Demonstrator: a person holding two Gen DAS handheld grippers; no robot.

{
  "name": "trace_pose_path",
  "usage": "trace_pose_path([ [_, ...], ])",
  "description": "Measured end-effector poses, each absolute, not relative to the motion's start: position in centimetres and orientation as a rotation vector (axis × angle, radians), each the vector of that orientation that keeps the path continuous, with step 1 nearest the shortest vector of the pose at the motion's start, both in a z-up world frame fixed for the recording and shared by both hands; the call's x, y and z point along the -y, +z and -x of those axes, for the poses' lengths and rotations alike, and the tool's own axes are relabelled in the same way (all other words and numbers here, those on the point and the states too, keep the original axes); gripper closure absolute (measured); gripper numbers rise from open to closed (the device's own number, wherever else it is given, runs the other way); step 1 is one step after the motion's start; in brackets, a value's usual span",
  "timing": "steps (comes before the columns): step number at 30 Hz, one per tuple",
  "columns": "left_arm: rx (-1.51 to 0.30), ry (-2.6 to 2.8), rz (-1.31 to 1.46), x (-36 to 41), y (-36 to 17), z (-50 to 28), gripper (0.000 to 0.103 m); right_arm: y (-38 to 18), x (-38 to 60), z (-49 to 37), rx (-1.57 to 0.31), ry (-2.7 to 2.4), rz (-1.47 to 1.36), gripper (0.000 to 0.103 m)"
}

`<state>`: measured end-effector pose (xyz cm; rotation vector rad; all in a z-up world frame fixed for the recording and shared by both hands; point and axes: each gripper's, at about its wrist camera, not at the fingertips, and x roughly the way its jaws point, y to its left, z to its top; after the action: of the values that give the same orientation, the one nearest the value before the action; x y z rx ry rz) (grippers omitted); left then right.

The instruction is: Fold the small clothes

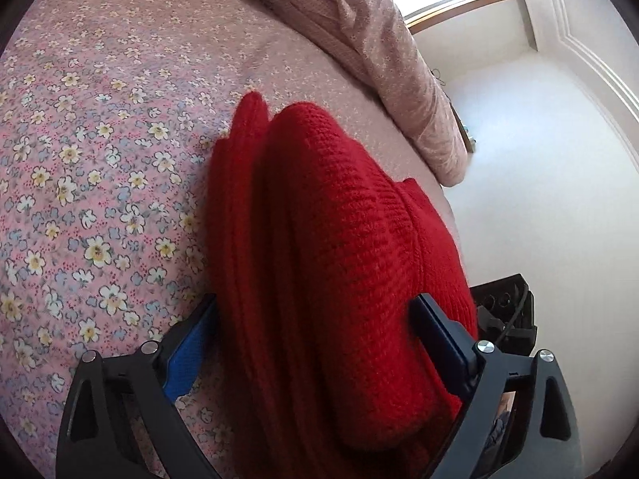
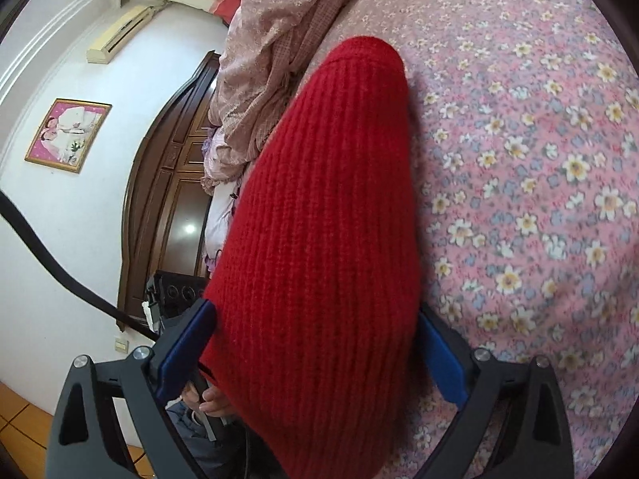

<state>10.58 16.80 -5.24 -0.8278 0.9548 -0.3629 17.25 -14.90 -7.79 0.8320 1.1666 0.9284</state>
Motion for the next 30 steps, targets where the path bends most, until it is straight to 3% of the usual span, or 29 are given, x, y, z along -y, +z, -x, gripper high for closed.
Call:
trace_pose_path([
  [12, -0.955, -0.362, 0.86, -15.3, -5.2, -11.4, 0.013, -7.9, 15.9, -17.0, -1.133, 0.948, -0.854, 0.004],
  [19, -0.942, -0.382, 0.905, -15.5, -5.1, -9.4, 0.033, -7.8, 15.7, -16.7, -1.133, 0.93, -0.812, 0.014],
  [30, -0.929, -0.386, 0.922, -16.6, -5.0, -8.2, 0.048, -7.8, 15.7, -16.9, -1.124, 0.921, -0.789, 0.02],
])
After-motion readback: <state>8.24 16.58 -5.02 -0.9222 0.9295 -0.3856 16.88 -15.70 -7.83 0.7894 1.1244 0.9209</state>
